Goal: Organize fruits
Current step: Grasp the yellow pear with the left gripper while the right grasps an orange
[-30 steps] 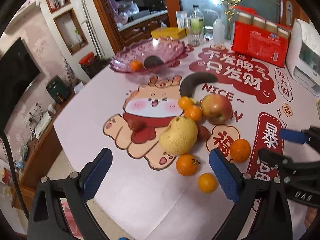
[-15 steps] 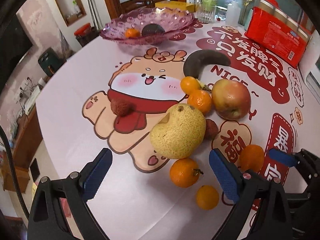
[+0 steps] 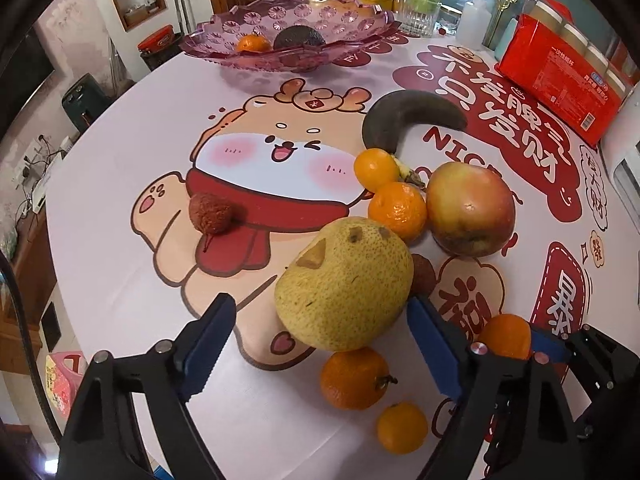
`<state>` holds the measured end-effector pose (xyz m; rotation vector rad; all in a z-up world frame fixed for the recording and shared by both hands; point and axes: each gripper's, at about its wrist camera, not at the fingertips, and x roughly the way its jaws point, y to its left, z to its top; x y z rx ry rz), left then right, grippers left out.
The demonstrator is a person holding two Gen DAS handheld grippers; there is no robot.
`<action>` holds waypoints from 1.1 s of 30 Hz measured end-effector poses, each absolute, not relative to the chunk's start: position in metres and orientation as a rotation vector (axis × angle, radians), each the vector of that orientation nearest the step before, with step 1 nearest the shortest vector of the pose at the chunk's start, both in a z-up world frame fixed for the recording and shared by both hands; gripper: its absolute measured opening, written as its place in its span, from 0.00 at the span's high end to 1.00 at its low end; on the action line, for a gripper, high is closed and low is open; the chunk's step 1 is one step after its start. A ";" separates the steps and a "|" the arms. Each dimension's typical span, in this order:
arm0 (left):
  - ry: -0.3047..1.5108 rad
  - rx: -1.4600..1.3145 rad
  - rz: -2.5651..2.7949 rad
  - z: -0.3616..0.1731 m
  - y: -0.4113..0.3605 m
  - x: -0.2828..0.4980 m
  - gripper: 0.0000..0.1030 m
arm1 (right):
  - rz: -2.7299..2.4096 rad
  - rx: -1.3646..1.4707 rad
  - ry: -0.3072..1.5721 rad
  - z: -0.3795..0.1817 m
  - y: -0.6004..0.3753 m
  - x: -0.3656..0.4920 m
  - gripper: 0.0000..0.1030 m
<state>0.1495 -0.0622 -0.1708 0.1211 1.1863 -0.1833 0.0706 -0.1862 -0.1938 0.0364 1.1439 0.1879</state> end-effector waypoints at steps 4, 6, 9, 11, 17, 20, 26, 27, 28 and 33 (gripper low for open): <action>1.189 0.117 -0.198 -0.174 -0.065 0.153 0.20 | 0.188 0.022 1.136 -0.194 -0.183 0.071 0.55; 1.193 0.117 -0.204 -0.177 -0.066 0.155 0.21 | 0.186 0.018 1.134 -0.194 -0.183 0.071 0.55; 1.212 0.104 -0.225 -0.181 -0.068 0.159 0.27 | 0.186 0.015 1.134 -0.194 -0.183 0.071 0.55; 1.218 0.091 -0.248 -0.183 -0.069 0.161 0.33 | 0.186 0.016 1.134 -0.194 -0.183 0.071 0.56; 1.205 0.094 -0.269 -0.184 -0.069 0.161 0.34 | 0.182 0.007 1.132 -0.194 -0.182 0.071 0.56; 1.202 0.076 -0.282 -0.184 -0.065 0.160 0.35 | 0.178 -0.005 1.129 -0.194 -0.180 0.071 0.56; 1.193 0.069 -0.273 -0.181 -0.059 0.156 0.35 | 0.161 -0.040 1.128 -0.192 -0.175 0.070 0.58; 1.192 0.066 -0.272 -0.179 -0.057 0.154 0.35 | 0.160 -0.041 1.131 -0.192 -0.175 0.070 0.58; 1.192 0.068 -0.270 -0.178 -0.056 0.153 0.35 | 0.162 -0.039 1.135 -0.191 -0.174 0.070 0.59; 1.200 0.096 -0.251 -0.167 -0.049 0.142 0.35 | 0.160 -0.046 1.122 -0.181 -0.169 0.066 0.59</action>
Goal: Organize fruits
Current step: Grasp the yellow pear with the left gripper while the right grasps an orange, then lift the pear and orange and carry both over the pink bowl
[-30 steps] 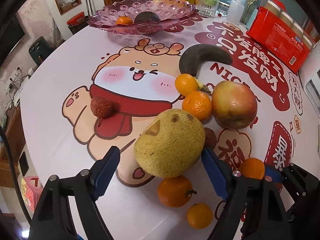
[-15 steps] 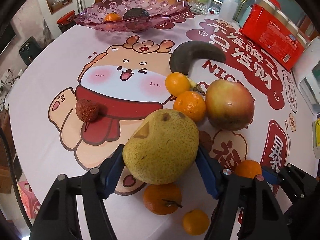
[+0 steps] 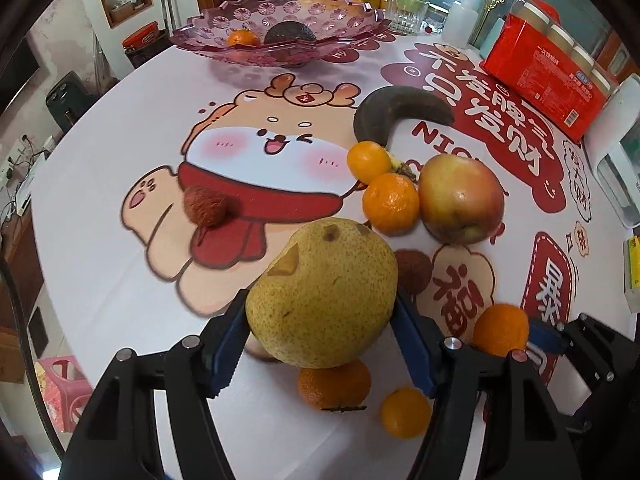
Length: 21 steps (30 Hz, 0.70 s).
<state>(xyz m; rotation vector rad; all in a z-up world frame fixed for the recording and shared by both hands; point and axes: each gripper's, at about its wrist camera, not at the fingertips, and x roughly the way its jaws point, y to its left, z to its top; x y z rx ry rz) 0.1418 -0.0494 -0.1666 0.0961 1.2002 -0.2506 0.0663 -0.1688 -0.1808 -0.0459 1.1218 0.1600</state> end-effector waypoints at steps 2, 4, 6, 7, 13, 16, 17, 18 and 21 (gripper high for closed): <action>1.200 0.093 -0.253 -0.160 -0.045 0.136 0.35 | 0.158 -0.044 1.112 -0.175 -0.167 0.065 0.59; 1.194 0.087 -0.256 -0.153 -0.041 0.130 0.35 | 0.156 -0.045 1.096 -0.166 -0.164 0.063 0.59; 1.185 0.081 -0.260 -0.142 -0.036 0.123 0.35 | 0.155 -0.050 1.083 -0.158 -0.161 0.061 0.59; 1.181 0.080 -0.261 -0.138 -0.034 0.120 0.35 | 0.155 -0.051 1.079 -0.155 -0.160 0.060 0.59; 1.114 0.086 -0.280 -0.100 -0.026 0.100 0.35 | 0.157 -0.074 1.027 -0.126 -0.148 0.049 0.59; 1.078 0.107 -0.283 -0.083 -0.025 0.092 0.35 | 0.155 -0.080 0.999 -0.111 -0.144 0.043 0.59; 1.067 0.110 -0.286 -0.076 -0.024 0.089 0.35 | 0.154 -0.081 0.990 -0.106 -0.143 0.041 0.59; 1.060 0.110 -0.289 -0.071 -0.024 0.087 0.35 | 0.152 -0.083 0.978 -0.099 -0.141 0.039 0.59; 1.032 0.115 -0.299 -0.053 -0.023 0.081 0.35 | 0.150 -0.087 0.947 -0.084 -0.138 0.034 0.59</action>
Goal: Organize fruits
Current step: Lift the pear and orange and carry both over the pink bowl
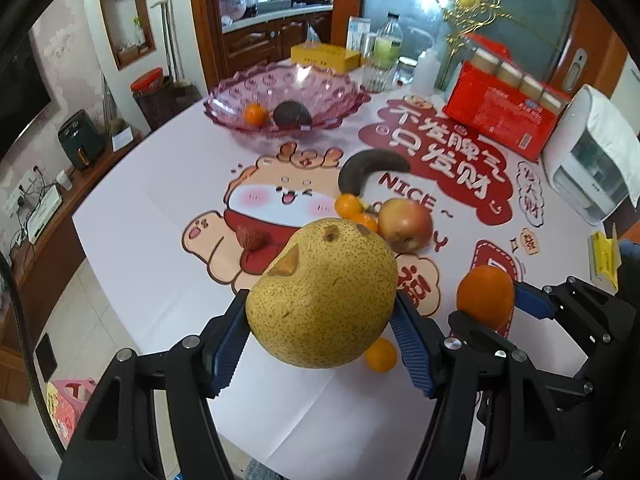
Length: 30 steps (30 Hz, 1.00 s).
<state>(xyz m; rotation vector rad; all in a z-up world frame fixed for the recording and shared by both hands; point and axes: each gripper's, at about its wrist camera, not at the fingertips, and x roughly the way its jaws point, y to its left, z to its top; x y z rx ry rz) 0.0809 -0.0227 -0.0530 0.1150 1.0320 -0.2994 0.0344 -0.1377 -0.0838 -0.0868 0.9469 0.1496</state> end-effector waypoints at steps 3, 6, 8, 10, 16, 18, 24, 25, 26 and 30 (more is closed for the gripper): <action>1.007 0.126 -0.300 -0.038 -0.022 0.076 0.35 | 0.147 -0.085 0.919 -0.068 -0.135 0.032 0.59; 0.979 0.126 -0.304 -0.019 -0.018 0.074 0.35 | 0.146 -0.077 0.886 -0.052 -0.133 0.030 0.59; 0.955 0.125 -0.310 -0.006 -0.014 0.073 0.35 | 0.142 -0.075 0.865 -0.040 -0.131 0.030 0.59; 0.933 0.133 -0.308 0.006 -0.011 0.074 0.35 | 0.138 -0.074 0.846 -0.029 -0.129 0.030 0.59; 0.859 0.160 -0.316 0.040 -0.002 0.085 0.35 | 0.113 -0.057 0.798 0.006 -0.127 0.044 0.59; 0.837 0.168 -0.326 0.052 0.003 0.093 0.35 | 0.098 -0.066 0.778 0.021 -0.126 0.052 0.59; 0.748 0.182 -0.343 0.094 0.018 0.130 0.35 | 0.042 -0.094 0.696 0.079 -0.124 0.081 0.59; 0.737 0.183 -0.344 0.101 0.020 0.136 0.35 | 0.038 -0.094 0.688 0.087 -0.125 0.086 0.59; 0.720 0.187 -0.345 0.109 0.023 0.145 0.35 | 0.031 -0.094 0.672 0.100 -0.125 0.094 0.59; 0.664 0.197 -0.355 0.135 0.032 0.180 0.35 | -0.005 -0.100 0.622 0.139 -0.125 0.125 0.59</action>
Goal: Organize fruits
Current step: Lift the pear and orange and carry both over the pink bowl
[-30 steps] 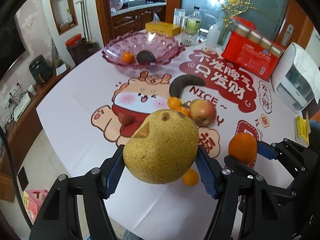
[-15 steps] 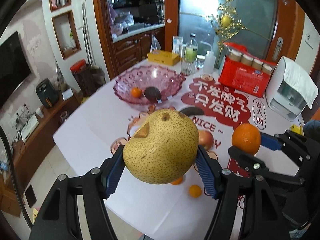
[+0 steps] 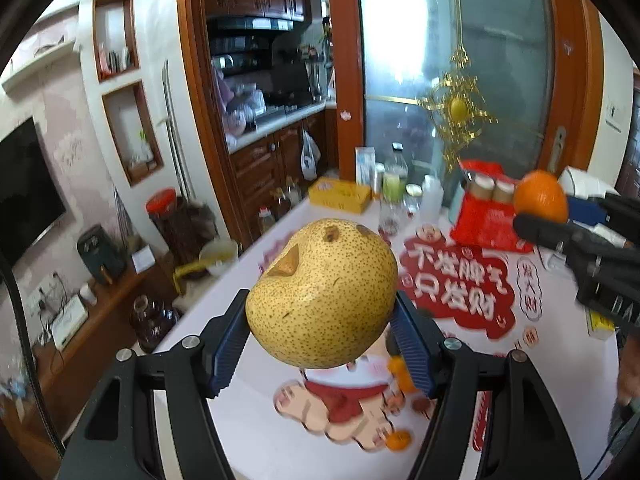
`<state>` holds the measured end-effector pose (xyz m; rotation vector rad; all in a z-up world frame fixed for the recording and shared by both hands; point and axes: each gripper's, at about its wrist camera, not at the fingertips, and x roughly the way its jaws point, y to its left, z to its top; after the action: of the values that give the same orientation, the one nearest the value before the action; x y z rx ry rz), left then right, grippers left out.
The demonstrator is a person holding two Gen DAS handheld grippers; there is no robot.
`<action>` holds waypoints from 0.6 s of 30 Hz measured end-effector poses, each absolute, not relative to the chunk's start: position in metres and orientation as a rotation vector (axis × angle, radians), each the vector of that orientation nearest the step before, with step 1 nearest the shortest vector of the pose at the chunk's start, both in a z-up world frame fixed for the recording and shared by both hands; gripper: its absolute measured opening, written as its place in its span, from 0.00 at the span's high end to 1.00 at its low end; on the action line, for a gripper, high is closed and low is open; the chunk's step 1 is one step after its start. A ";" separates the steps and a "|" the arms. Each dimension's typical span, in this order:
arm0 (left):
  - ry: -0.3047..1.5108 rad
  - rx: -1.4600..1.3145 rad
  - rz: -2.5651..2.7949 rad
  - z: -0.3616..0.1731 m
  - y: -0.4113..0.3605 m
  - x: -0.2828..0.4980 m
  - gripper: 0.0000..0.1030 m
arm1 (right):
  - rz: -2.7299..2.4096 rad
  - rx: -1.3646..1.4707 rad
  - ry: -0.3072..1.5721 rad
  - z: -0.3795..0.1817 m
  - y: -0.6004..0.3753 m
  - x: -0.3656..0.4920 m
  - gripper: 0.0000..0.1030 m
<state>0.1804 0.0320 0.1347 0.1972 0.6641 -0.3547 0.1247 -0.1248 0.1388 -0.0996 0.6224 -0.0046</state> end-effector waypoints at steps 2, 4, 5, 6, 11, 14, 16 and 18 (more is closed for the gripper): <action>0.649 0.195 -0.360 0.144 0.036 0.198 0.35 | -0.021 -0.096 0.605 0.152 -0.125 0.140 0.59; 0.642 0.194 -0.368 0.150 0.040 0.218 0.34 | -0.041 -0.090 0.596 0.164 -0.124 0.159 0.59; 0.641 0.196 -0.374 0.151 0.041 0.230 0.34 | -0.053 -0.084 0.596 0.167 -0.123 0.170 0.59; 0.643 0.196 -0.380 0.151 0.042 0.242 0.34 | -0.068 -0.077 0.599 0.170 -0.122 0.183 0.59; 0.671 0.205 -0.411 0.137 0.040 0.288 0.34 | -0.129 -0.035 0.647 0.155 -0.121 0.241 0.59; 0.730 0.206 -0.422 0.108 0.036 0.317 0.34 | -0.146 0.036 0.702 0.126 -0.128 0.271 0.59; 0.778 0.208 -0.422 0.083 0.031 0.333 0.34 | -0.152 0.076 0.735 0.107 -0.132 0.287 0.59; 0.837 0.216 -0.418 0.053 0.028 0.354 0.34 | -0.162 0.108 0.779 0.079 -0.136 0.303 0.59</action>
<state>0.3537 0.0278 0.0534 0.2156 0.8368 -0.4178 0.3027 -0.1357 0.0793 0.1083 0.7794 -0.1616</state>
